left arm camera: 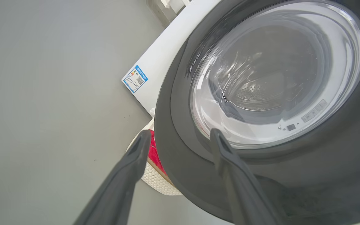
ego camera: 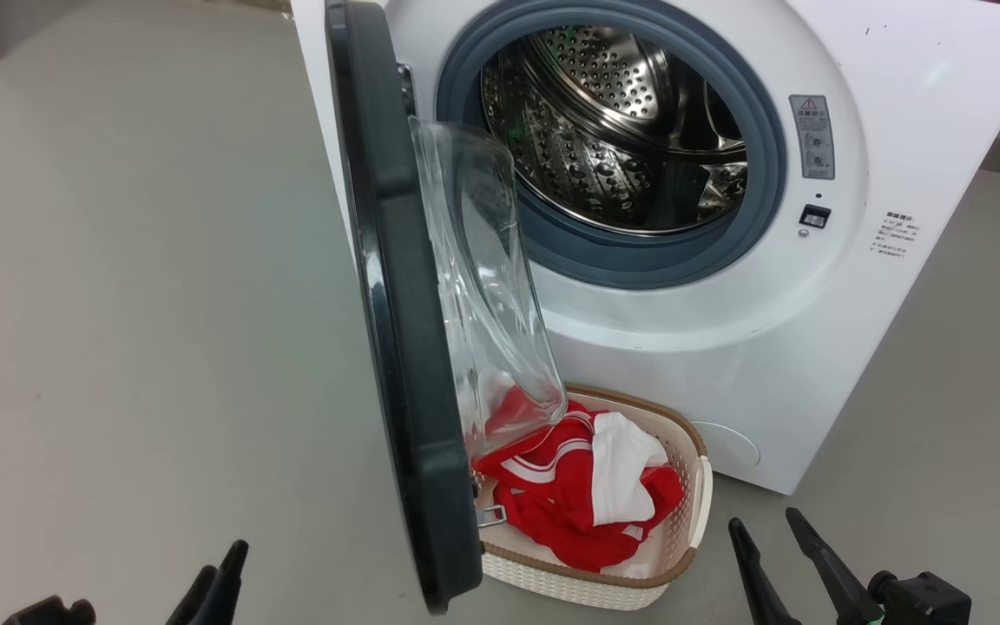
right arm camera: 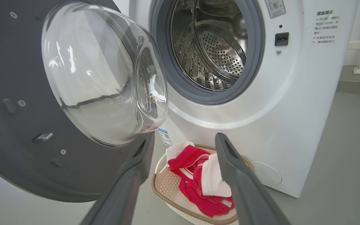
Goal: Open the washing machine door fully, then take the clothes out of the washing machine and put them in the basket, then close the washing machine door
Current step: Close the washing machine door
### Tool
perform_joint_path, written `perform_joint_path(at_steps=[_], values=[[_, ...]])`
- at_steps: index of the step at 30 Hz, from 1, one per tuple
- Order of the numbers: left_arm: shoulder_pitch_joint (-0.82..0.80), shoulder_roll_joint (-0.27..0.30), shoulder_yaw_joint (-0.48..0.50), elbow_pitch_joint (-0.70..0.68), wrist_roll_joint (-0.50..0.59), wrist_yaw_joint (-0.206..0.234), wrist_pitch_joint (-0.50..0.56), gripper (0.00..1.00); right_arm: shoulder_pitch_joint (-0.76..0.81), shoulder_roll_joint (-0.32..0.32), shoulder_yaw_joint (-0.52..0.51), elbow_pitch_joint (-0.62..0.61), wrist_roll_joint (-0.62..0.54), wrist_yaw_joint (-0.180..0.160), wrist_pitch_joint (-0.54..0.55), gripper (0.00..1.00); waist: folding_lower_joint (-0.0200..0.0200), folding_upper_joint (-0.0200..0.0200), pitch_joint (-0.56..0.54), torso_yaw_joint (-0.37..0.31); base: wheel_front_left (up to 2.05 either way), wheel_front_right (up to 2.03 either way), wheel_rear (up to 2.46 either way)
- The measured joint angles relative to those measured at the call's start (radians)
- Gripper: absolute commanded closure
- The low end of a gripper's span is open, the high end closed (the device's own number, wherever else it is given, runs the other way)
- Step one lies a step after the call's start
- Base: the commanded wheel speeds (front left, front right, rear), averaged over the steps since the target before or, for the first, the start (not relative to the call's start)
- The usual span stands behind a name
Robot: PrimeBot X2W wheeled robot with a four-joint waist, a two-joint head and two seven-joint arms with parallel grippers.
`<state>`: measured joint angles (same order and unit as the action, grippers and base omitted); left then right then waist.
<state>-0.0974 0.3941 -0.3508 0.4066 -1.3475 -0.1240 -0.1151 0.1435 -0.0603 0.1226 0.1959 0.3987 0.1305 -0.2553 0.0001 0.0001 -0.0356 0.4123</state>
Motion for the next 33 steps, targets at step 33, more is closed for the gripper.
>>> perform_joint_path(at_steps=[33], values=[[0.134, -0.300, 0.393, -0.144, 1.167, -0.001, -0.134, 0.00, -0.005, 0.001, -0.001, 0.000, 0.000, 0.000, 0.000, 0.00, 0.0000, 0.0000, 0.016, -0.002, 0.00, 0.00, 0.00]])
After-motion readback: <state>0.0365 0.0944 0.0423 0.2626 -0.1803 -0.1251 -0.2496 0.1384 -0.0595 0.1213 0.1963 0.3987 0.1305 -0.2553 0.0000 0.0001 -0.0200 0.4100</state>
